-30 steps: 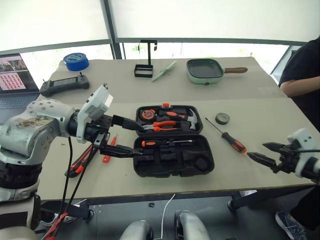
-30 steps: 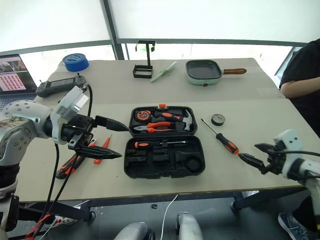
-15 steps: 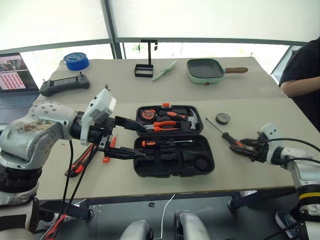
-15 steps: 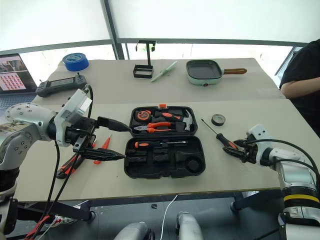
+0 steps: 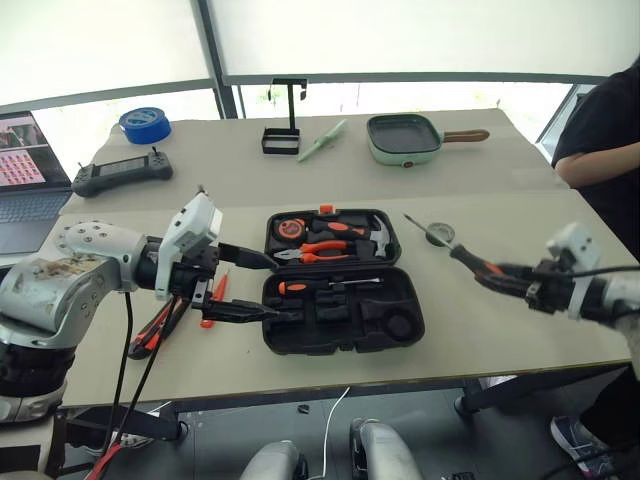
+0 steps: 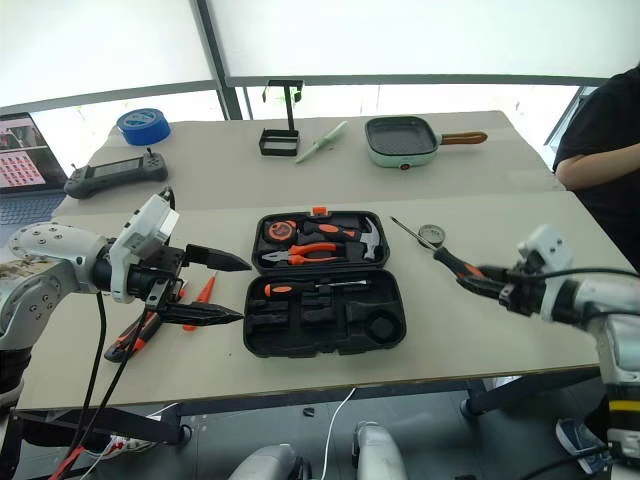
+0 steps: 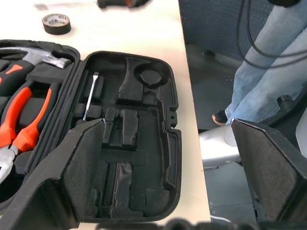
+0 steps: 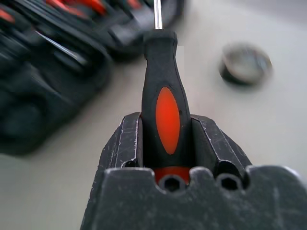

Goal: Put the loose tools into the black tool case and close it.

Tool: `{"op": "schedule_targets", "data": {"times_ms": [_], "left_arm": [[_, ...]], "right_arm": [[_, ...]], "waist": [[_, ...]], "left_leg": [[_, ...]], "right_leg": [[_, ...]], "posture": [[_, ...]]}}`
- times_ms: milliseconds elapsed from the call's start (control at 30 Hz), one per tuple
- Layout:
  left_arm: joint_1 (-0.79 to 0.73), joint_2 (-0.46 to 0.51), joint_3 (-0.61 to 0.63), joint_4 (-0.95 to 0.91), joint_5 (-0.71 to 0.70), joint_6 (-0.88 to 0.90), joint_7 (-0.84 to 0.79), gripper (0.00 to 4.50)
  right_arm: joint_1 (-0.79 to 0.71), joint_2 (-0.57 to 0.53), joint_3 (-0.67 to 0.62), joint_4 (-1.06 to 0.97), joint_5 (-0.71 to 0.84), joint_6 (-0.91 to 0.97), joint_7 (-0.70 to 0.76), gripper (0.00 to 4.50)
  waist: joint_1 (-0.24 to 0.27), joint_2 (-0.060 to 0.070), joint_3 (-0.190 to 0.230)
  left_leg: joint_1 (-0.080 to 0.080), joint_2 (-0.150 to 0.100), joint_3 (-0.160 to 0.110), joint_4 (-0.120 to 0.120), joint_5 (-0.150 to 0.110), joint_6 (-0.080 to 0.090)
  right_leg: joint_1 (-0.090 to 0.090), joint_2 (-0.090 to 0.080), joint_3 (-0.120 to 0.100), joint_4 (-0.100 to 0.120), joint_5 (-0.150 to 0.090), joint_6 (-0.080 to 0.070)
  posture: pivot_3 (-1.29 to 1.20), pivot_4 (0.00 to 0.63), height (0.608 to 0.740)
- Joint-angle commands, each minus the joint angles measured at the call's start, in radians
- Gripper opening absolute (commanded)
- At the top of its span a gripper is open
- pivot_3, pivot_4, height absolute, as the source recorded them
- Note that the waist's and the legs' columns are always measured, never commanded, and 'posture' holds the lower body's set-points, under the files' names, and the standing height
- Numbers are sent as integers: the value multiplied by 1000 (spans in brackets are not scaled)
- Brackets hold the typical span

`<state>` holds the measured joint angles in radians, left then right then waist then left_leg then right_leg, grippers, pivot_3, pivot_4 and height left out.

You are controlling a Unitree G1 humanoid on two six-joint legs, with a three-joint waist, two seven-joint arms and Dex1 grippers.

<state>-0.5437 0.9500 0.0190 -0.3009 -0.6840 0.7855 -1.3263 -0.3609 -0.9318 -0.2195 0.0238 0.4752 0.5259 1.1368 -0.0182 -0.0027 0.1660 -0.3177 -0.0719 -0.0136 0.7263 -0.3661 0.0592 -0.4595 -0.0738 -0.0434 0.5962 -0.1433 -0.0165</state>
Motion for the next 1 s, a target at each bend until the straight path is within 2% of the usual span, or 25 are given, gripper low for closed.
{"op": "schedule_targets", "data": {"times_ms": [33,133,200,367,467,533,800,1000], "left_arm": [[-11,22,22,-16,-7,-16,-5,4500],[-16,25,4,-17,12,-42,-16,4500],[-18,24,-7,-15,23,-55,-17,4500],[-12,28,-21,-2,45,-81,-22,4500],[-8,29,-18,-8,48,-82,-23,4500],[-7,26,-16,-10,48,-80,-20,4500],[-3,16,-18,-7,57,-91,-16,4500],[-12,9,-25,10,66,-107,-18,4500]], "right_arm": [[-71,2,81,-86,19,-32,89,1034],[-121,40,260,-88,-107,-242,202,1034],[-168,87,351,-26,-204,-370,209,1034],[-232,130,440,97,-327,-554,224,1034],[-244,151,460,172,-376,-666,210,1034],[-256,170,457,216,-401,-671,174,1034],[-292,207,432,232,-366,-558,169,1034],[-303,196,449,308,-417,-693,179,1034]], "waist": [[6,0,0],[13,-1,0],[12,-2,1],[17,-3,2],[13,-3,2],[11,-3,2],[3,-3,2],[6,-2,2]], "left_leg": [[0,0,-1,0,0,0],[-2,-1,-2,0,0,0],[-2,-1,-2,0,0,0],[-4,-2,-2,1,0,0],[-4,-2,-2,1,0,0],[-4,-2,-3,1,0,0],[-3,-1,-3,1,1,-1],[-4,-1,-3,1,1,-1]], "right_leg": [[0,0,-1,0,0,0],[0,0,-1,-1,0,0],[0,0,-2,-2,0,0],[-2,-1,-5,-1,0,0],[-2,-1,-6,-1,0,0],[-2,-1,-7,-1,0,-1],[-2,-1,-6,-1,-1,-2],[-1,-1,-7,-1,-1,-2]], "posture": [[0,150,740],[0,150,740],[0,150,740],[0,150,740],[0,150,740],[0,150,740],[0,150,740],[0,150,740]]}}
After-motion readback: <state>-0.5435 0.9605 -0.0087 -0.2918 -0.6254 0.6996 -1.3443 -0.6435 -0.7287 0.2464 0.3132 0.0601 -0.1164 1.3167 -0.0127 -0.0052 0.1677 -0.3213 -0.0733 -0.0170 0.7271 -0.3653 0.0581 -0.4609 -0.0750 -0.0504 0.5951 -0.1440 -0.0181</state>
